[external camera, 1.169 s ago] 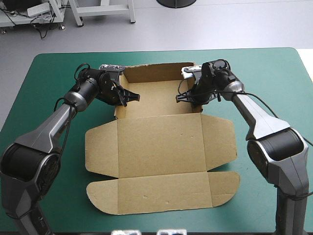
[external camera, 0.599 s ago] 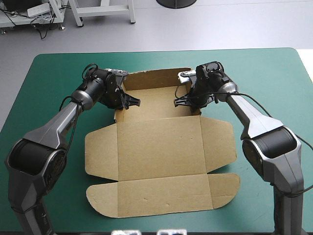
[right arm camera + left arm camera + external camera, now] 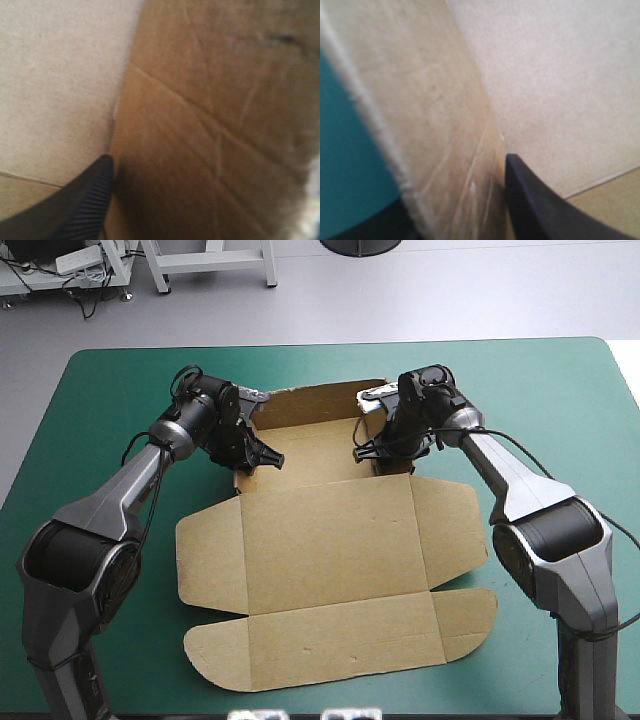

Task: Fold the box

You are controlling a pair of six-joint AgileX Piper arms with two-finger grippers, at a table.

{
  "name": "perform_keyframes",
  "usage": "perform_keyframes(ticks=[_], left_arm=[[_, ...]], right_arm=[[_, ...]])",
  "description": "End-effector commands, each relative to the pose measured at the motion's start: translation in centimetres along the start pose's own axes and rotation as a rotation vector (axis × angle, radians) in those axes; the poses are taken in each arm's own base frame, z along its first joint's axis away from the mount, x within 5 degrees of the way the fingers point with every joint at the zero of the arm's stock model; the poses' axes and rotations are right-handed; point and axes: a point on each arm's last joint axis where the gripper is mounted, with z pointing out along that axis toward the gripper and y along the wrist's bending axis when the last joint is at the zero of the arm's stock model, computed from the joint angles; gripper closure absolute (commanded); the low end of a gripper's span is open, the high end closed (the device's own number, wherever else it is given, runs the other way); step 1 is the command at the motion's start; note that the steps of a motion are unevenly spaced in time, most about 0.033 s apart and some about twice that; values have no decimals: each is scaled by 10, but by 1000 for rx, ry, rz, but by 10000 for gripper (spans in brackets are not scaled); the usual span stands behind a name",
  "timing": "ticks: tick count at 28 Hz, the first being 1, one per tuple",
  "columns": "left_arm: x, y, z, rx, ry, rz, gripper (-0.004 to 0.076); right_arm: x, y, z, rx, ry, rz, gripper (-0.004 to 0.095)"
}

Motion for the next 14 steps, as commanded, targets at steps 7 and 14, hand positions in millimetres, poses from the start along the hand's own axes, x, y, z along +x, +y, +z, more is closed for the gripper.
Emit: perform_keyframes(ticks=[7, 14], left_arm=[[0, 2, -44, -48, -19, 27, 66], [-8, 2, -63, -45, -87, 11, 66]], right_arm=[[-5, 5, -40, -10, -56, 25, 45], [-12, 5, -76, 15, -166, 12, 45]])
